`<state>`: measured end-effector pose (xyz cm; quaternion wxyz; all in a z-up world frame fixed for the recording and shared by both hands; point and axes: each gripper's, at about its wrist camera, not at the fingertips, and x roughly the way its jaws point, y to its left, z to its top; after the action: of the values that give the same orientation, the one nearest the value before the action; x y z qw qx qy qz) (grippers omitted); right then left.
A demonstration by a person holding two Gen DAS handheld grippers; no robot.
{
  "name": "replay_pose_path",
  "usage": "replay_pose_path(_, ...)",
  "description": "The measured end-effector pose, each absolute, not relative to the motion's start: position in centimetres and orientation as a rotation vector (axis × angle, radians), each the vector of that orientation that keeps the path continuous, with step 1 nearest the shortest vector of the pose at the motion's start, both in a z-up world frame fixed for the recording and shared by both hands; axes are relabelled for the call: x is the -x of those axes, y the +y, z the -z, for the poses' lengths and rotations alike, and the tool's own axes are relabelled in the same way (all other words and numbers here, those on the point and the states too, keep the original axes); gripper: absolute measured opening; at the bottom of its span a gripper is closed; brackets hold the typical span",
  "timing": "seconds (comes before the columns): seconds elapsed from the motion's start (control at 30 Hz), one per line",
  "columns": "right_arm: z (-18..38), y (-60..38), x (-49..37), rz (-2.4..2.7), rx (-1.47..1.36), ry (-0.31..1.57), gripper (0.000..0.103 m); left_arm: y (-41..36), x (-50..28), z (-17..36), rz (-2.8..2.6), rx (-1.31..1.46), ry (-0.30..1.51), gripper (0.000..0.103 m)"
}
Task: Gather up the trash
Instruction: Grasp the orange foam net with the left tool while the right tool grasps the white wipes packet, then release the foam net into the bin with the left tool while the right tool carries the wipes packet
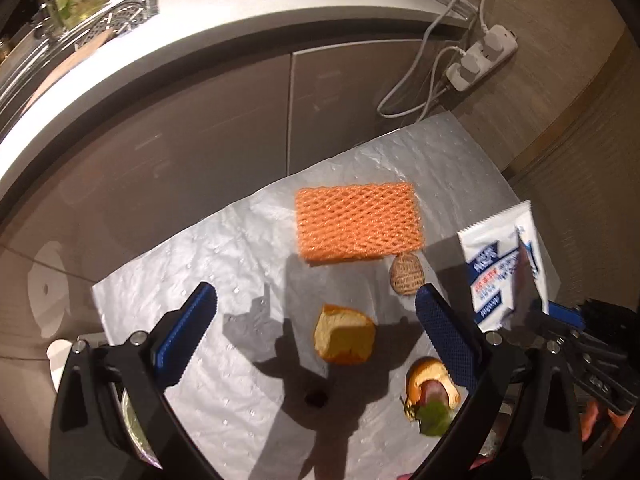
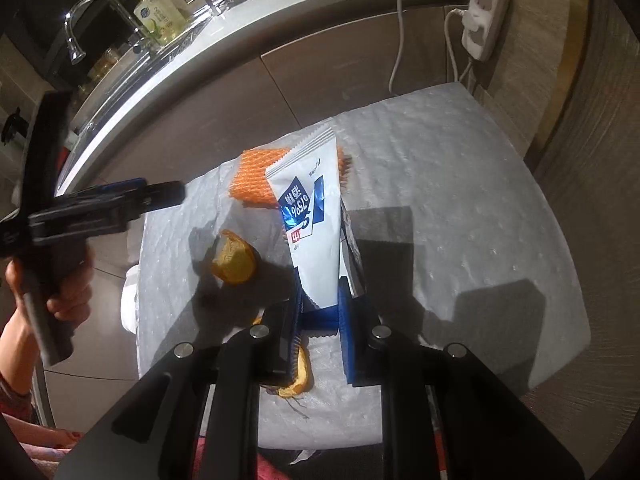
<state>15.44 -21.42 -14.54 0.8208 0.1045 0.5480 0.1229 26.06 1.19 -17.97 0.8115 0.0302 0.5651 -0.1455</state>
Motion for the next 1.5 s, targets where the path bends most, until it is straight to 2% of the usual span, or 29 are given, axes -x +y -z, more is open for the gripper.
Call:
replay_pose_path(0.23,13.7,-24.1,-14.3,-0.217,-0.241,1.182,0.017,-2.4,-31.8,23.0,0.323,-0.054,1.285,0.095)
replay_pose_path(0.47,13.8,-25.4,-15.0,-0.209,-0.249,1.197,0.017,-4.1,-34.3,26.2,0.289,-0.093,1.351,0.095)
replay_pose_path(0.5,13.8,-25.5,-15.2,-0.207,-0.249,1.196,0.017,-4.2,-34.4,26.4,0.284,-0.099,1.353,0.091)
replay_pose_path(0.53,13.9,-25.5,-15.2,-0.206,-0.250,1.195,0.017,-4.3,-34.4,26.6,0.282,-0.099,1.358,0.080)
replay_pose_path(0.57,13.9,-25.6,-15.3,-0.207,-0.253,1.194,0.017,-4.5,-34.3,26.8,0.283,-0.098,1.367,0.075)
replay_pose_path(0.6,13.9,-25.7,-15.2,-0.209,-0.254,1.193,0.017,-4.7,-34.2,27.0,0.282,-0.103,1.376,0.062)
replay_pose_path(0.67,14.0,-25.8,-15.4,-0.210,-0.251,1.196,0.017,-5.1,-34.0,27.1,0.281,-0.113,1.362,0.057)
replay_pose_path(0.7,14.0,-25.8,-15.4,-0.209,-0.249,1.196,0.017,-5.3,-33.8,27.0,0.282,-0.128,1.347,0.050)
replay_pose_path(0.77,13.8,-25.8,-15.3,-0.210,-0.253,1.192,0.017,-5.7,-33.3,26.6,0.283,-0.155,1.322,0.031)
replay_pose_path(0.8,13.7,-25.8,-15.3,-0.210,-0.252,1.189,0.017,-5.7,-33.3,26.3,0.284,-0.164,1.316,0.014)
replay_pose_path(1.1,11.7,-24.2,-15.4,-0.250,-0.237,1.133,0.017,-1.3,-30.6,20.4,0.320,-0.068,1.230,0.010)
replay_pose_path(1.3,9.2,-19.9,-15.2,-0.355,-0.201,1.075,0.017,6.3,-24.7,13.8,0.257,0.029,1.123,0.010)
replay_pose_path(1.5,7.3,-12.6,-14.2,-0.509,-0.144,1.033,0.017,15.1,-17.0,11.1,0.080,0.051,1.084,0.011)
